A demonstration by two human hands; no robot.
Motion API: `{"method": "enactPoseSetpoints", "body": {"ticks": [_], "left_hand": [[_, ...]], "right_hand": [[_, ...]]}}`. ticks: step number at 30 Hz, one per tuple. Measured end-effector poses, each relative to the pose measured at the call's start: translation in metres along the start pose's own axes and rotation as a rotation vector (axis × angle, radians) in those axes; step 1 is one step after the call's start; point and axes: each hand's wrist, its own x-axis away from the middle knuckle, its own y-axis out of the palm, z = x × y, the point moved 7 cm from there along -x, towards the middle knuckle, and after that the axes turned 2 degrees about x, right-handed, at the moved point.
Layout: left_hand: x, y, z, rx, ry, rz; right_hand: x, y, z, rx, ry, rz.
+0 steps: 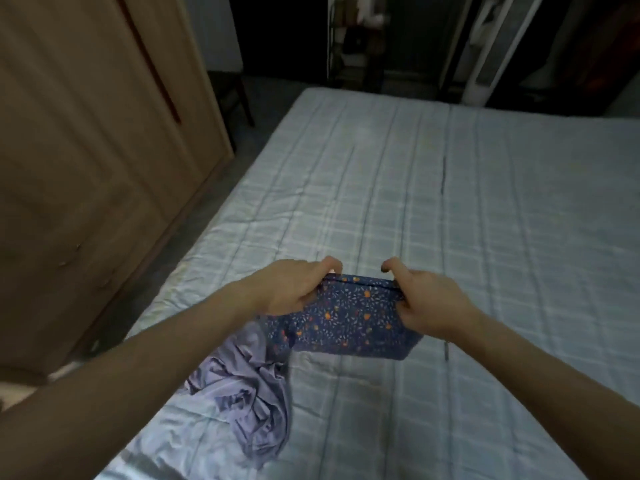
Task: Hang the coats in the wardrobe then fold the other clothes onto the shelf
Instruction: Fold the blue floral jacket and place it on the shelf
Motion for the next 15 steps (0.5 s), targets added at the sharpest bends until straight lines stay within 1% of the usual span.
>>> {"method": "enactPoseSetpoints", "body": {"ticks": [3,6,8,10,15], "left_hand": [[0.037,-0.056,0.017,-0.038,0.067,0.039],[0.08,-0.095,0.026,-0.202,0.134,0.024],[0.111,-0.118,0.018,-0.233,0.088,0.022],[0.148,-0.141,0.006,-0.22,0.004,0.038],[0.274,-0.183,-0.019,-0.236,-0.221,0.06]], "right_hand": [[0.005,-0.052,-0.013,-0.141,-0.067,-0.039],[0.0,-0.093,-0.043,-0.139,-0.159,-0.032],[-0.008,-0.114,-0.074,-0.085,-0.233,-0.009],[-0.015,-0.133,-0.116,-0.016,-0.337,0.021],[-0.007,-0.17,-0.247,0.13,-0.72,0.128]]}}
